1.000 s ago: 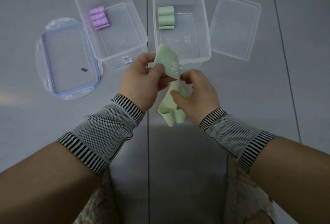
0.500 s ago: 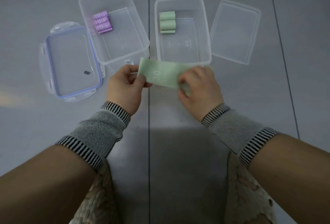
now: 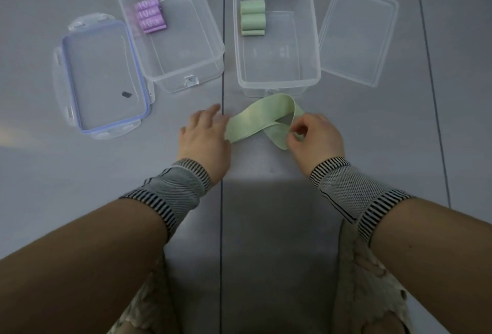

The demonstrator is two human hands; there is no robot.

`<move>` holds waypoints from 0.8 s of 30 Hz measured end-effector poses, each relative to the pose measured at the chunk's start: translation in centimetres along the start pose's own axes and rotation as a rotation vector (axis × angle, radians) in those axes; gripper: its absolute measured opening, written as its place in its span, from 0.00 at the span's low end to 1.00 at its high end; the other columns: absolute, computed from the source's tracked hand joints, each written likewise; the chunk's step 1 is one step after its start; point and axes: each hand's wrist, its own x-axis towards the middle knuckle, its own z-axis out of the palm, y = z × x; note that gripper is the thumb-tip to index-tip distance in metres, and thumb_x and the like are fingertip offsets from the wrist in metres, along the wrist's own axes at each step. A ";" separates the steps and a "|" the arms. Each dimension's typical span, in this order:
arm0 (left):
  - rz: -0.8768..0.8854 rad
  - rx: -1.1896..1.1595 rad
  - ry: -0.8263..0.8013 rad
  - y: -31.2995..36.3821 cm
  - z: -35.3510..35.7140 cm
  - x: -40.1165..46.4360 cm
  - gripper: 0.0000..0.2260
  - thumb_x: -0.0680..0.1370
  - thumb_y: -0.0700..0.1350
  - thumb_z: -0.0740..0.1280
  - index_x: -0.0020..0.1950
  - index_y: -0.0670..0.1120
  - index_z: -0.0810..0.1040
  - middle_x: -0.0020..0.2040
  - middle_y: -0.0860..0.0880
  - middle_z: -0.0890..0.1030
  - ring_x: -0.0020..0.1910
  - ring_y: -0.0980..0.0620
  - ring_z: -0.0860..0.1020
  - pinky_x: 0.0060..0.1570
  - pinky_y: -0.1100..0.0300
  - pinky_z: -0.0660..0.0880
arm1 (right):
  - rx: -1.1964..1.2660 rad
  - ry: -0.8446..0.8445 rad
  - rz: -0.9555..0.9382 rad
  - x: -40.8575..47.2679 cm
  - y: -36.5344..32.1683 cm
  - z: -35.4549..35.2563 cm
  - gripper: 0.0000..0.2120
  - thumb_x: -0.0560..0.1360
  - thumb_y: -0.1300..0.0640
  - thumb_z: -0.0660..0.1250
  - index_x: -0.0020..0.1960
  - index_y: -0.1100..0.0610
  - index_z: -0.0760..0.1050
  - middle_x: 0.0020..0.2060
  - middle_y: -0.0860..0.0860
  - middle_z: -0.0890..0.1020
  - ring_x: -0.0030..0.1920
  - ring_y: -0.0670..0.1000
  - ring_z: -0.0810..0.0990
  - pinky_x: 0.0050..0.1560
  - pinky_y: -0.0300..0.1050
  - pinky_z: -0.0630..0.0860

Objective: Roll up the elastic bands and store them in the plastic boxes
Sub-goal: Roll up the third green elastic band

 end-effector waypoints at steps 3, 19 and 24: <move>0.156 -0.083 -0.105 1.9 1.7 0.4 0.25 0.74 0.40 0.62 0.72 0.45 0.65 0.75 0.46 0.60 0.71 0.42 0.61 0.69 0.51 0.61 | 0.050 0.001 0.195 0.3 0.6 0.2 0.06 0.72 0.52 0.68 0.41 0.53 0.73 0.44 0.52 0.80 0.46 0.55 0.78 0.46 0.42 0.69; 0.156 -0.145 -0.222 2.2 3.2 1.0 0.32 0.75 0.40 0.62 0.77 0.50 0.53 0.77 0.47 0.54 0.74 0.46 0.56 0.73 0.55 0.55 | -0.075 -0.105 0.197 1.3 0.2 0.8 0.16 0.73 0.49 0.69 0.57 0.55 0.74 0.54 0.54 0.77 0.54 0.56 0.77 0.52 0.45 0.71; 0.144 -0.138 -0.236 1.8 3.3 0.8 0.34 0.75 0.42 0.63 0.77 0.53 0.51 0.78 0.49 0.51 0.76 0.46 0.52 0.73 0.51 0.57 | 0.162 0.002 0.224 1.5 0.7 0.9 0.12 0.75 0.60 0.63 0.55 0.55 0.81 0.50 0.54 0.84 0.53 0.55 0.80 0.57 0.44 0.73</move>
